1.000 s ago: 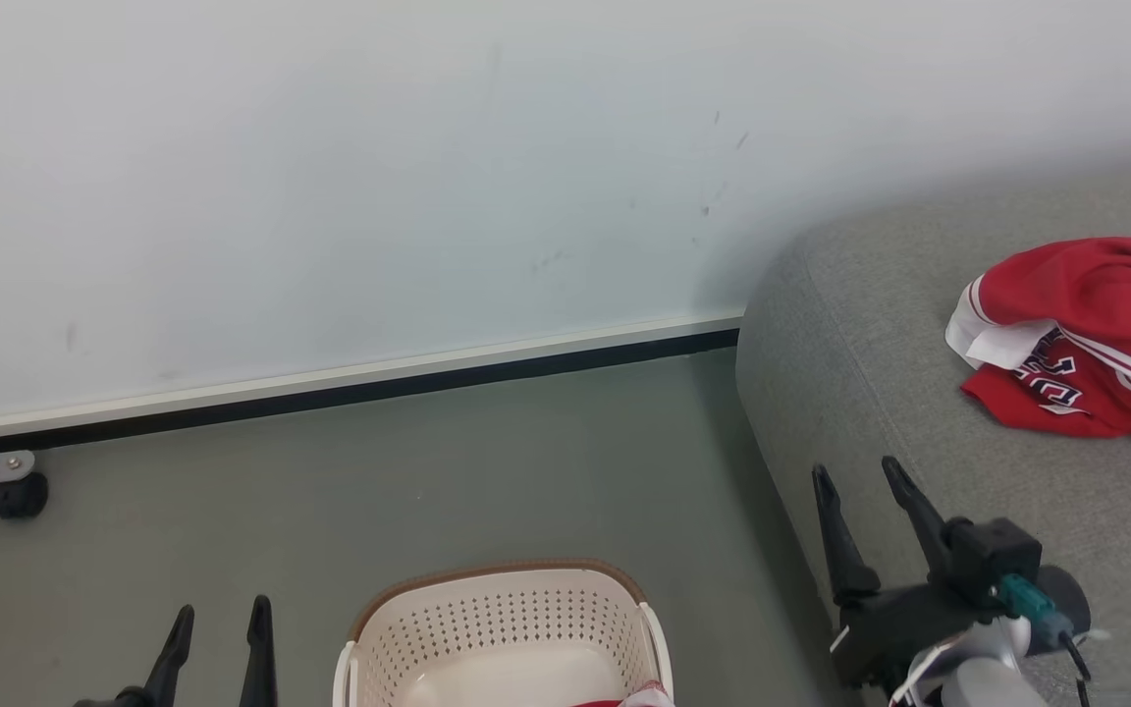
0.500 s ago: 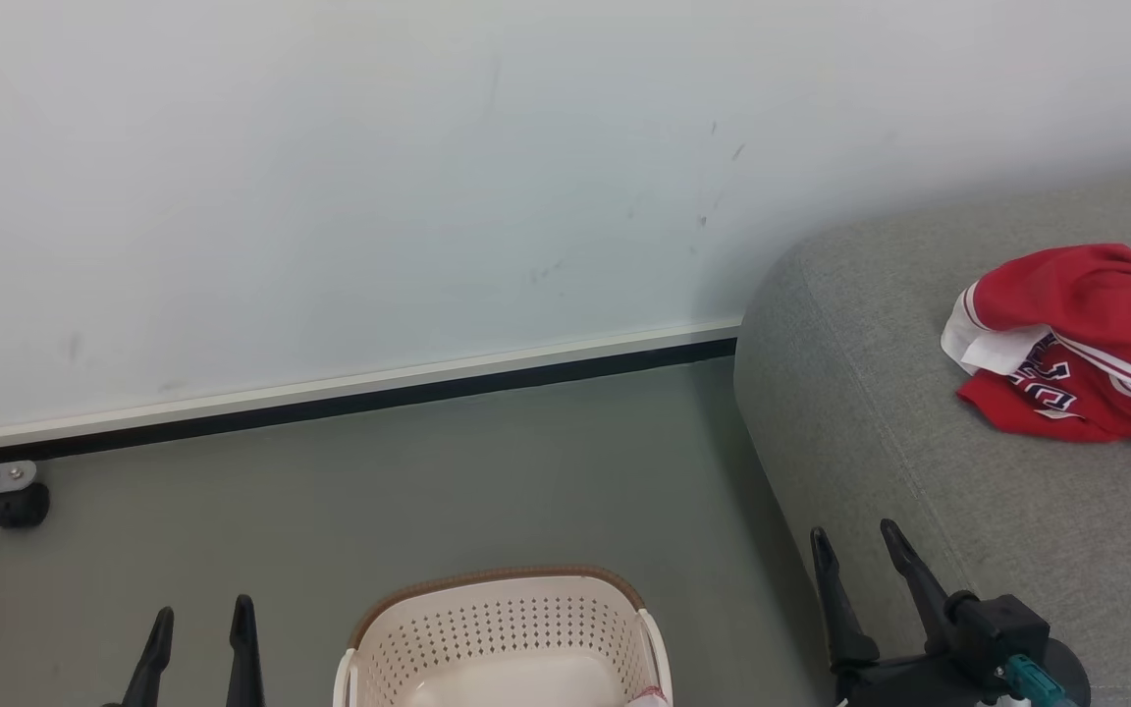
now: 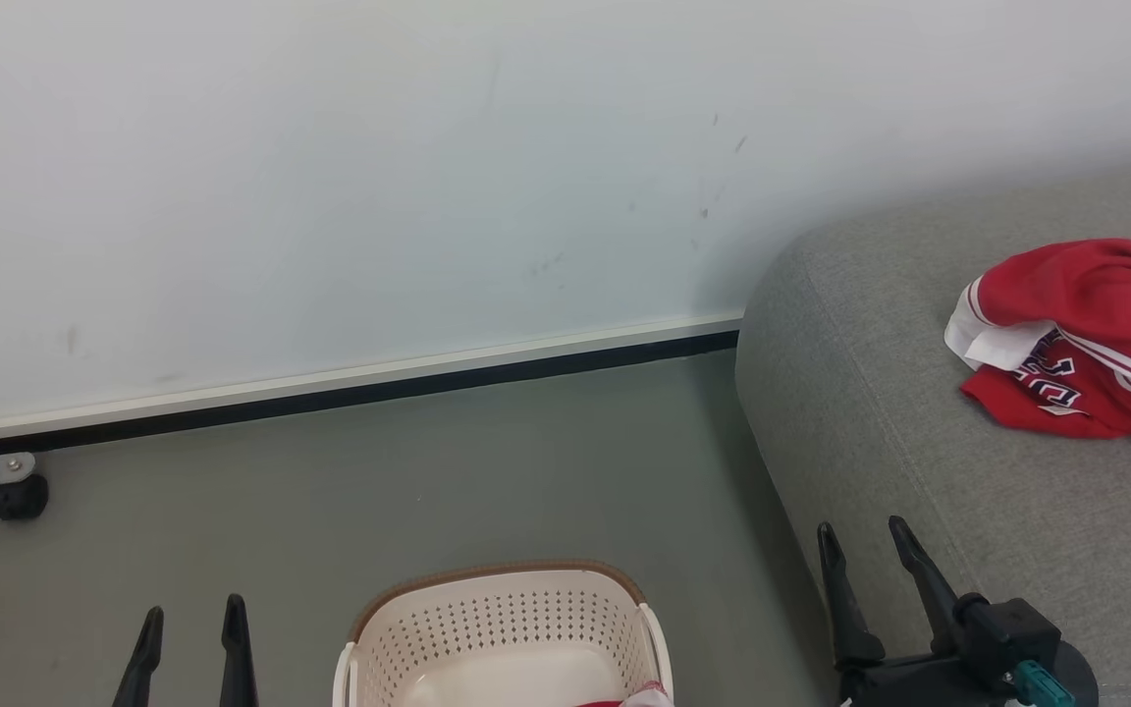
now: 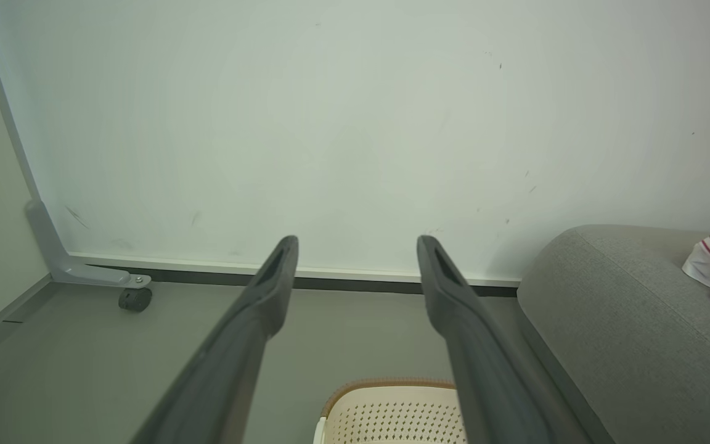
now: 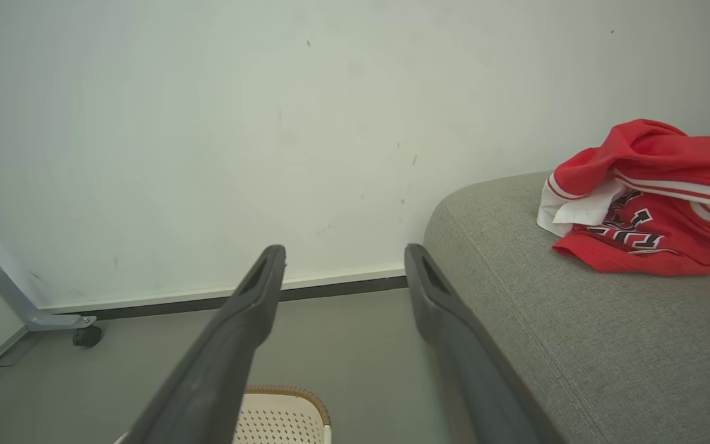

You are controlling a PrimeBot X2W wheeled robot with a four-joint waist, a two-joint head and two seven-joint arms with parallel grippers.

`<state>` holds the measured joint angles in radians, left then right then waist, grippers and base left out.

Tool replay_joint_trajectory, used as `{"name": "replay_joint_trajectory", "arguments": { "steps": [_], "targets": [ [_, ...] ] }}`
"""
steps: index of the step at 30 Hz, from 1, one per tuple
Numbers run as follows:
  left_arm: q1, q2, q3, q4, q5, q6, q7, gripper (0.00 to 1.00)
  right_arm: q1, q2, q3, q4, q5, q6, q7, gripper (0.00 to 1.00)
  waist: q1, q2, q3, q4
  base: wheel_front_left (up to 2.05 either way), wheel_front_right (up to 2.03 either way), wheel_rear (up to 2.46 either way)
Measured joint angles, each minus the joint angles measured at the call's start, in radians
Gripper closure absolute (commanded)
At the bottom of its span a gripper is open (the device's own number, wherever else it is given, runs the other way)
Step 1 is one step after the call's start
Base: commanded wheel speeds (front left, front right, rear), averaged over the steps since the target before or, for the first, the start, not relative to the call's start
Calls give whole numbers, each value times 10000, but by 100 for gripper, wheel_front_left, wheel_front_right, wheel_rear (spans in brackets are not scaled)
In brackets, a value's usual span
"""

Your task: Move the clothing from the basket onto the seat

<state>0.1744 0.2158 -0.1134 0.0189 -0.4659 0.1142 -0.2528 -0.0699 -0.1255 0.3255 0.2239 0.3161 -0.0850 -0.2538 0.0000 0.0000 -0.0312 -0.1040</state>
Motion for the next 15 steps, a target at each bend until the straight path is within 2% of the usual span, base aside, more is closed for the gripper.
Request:
{"name": "replay_joint_trajectory", "arguments": {
  "steps": [15],
  "targets": [
    [185, -159, 46, -245, 288, 4, 0, 0, 5, -4, -50, -332, -15, -40, 0, 0, 0, 0, 146, 60, 0, 0, 0]
  ]
}}
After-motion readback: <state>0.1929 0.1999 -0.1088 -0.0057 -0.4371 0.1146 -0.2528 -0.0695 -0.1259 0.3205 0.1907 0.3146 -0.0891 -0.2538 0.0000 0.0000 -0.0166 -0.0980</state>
